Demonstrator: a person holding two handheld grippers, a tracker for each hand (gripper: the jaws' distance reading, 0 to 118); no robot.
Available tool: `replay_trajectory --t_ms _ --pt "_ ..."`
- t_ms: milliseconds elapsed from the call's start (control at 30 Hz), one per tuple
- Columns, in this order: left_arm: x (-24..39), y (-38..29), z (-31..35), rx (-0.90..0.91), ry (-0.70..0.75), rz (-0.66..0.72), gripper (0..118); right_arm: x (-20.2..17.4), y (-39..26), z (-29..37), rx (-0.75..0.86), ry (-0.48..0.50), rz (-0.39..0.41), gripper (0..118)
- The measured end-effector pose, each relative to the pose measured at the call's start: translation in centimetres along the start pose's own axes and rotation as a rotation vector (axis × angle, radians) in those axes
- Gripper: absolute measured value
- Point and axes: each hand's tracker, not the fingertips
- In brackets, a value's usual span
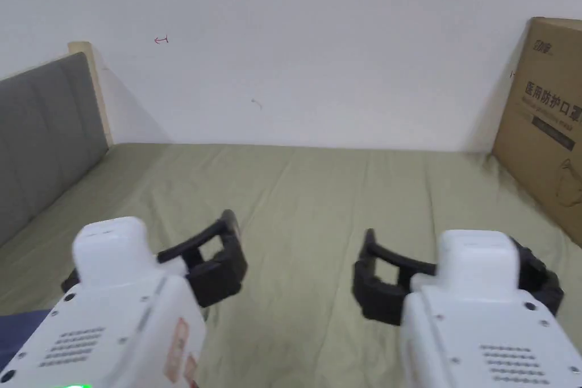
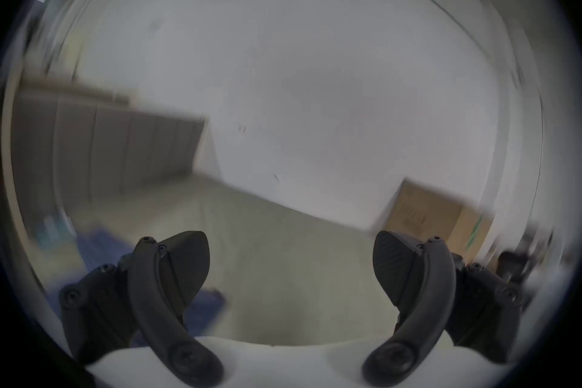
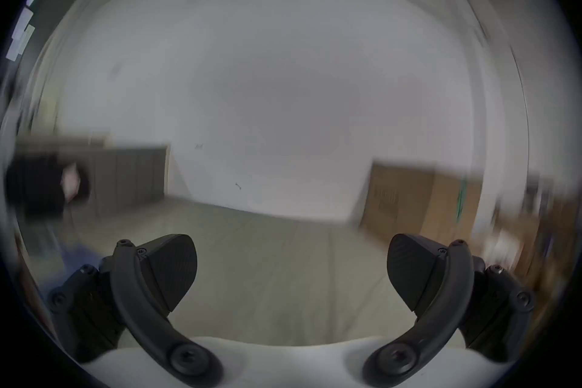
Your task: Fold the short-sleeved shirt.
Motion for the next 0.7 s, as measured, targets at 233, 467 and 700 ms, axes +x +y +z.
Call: replay_trajectory --t_ms 233,467,700 --pt "1.3 -1.5 0.4 -0.027 -0.085 -0.085 108 2.7 -3.0 0.1 -0.005 -0.148 0.077 118" --pt "1.0 -0.5 0.9 0.002 -0.057 -0.064 107 0.6 -0.8 1.6 0.137 -0.229 0.239 118" --pt "0.7 -0.6 1.2 -0.002 -0.032 -0.026 3 0.0 -0.9 1.9 0.150 -0.222 0.233 1"
